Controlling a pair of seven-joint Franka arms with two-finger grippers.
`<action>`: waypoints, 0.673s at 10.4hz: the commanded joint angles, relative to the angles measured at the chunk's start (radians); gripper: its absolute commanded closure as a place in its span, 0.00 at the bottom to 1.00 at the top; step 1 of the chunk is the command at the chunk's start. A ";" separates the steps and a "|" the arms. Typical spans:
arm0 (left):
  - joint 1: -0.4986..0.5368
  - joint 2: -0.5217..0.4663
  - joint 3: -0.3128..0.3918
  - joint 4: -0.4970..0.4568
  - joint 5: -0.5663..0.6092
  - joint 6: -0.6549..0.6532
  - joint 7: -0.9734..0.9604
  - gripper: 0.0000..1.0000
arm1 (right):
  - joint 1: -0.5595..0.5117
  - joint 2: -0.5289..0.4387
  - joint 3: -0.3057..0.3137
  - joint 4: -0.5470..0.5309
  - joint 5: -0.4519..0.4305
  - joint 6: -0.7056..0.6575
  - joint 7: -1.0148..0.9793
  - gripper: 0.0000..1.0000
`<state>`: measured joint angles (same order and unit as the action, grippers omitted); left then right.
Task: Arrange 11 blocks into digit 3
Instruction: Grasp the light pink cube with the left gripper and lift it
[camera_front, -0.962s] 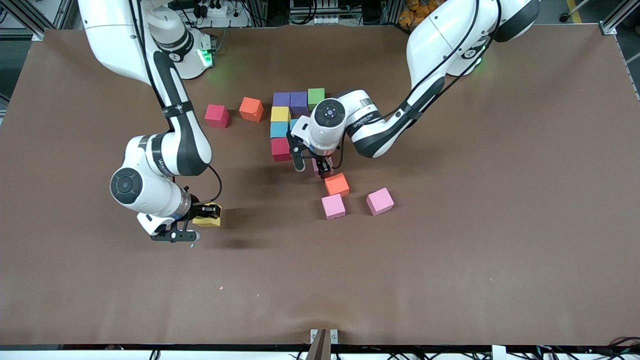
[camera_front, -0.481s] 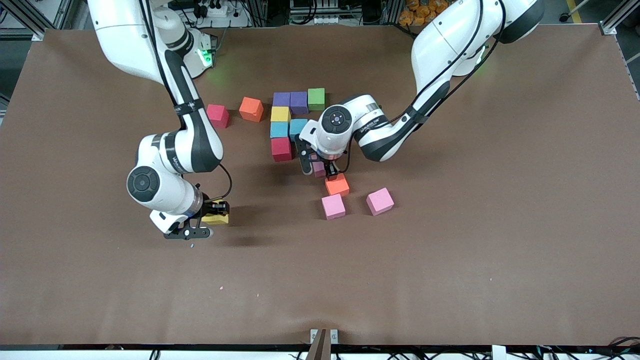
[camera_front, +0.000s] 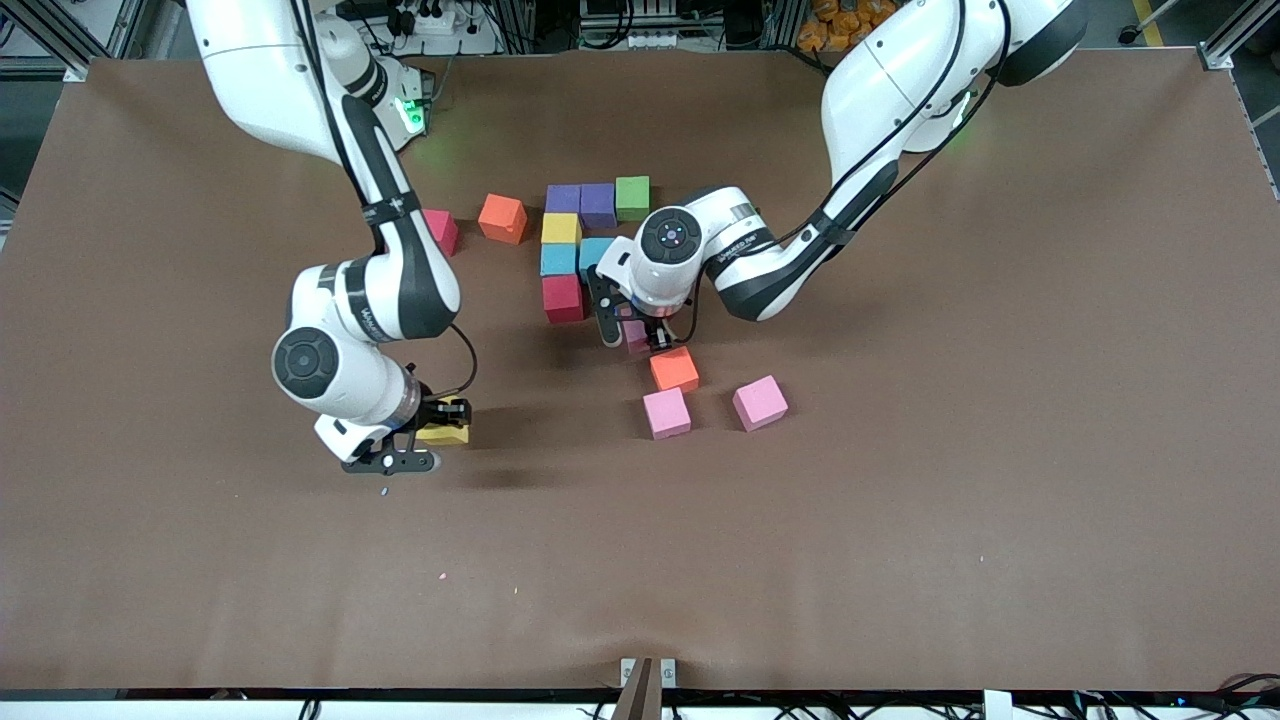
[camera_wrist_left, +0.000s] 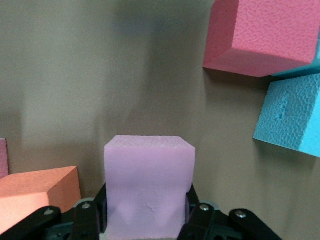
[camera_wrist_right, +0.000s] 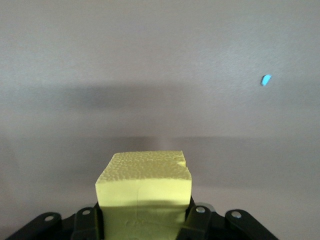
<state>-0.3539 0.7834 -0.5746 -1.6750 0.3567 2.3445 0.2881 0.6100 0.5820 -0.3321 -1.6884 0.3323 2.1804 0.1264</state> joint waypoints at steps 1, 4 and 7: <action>0.021 -0.052 -0.037 -0.069 0.007 -0.005 -0.012 1.00 | 0.030 0.001 -0.002 0.001 -0.015 0.024 0.085 0.74; 0.148 -0.093 -0.175 -0.201 0.005 -0.005 -0.087 1.00 | 0.042 0.001 -0.004 0.001 -0.015 0.025 0.108 0.74; 0.190 -0.153 -0.223 -0.284 0.016 -0.005 -0.086 1.00 | 0.045 0.002 -0.004 0.001 -0.015 0.032 0.113 0.74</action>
<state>-0.1842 0.7044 -0.7749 -1.8841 0.3567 2.3389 0.2218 0.6449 0.5834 -0.3322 -1.6884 0.3321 2.2030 0.2123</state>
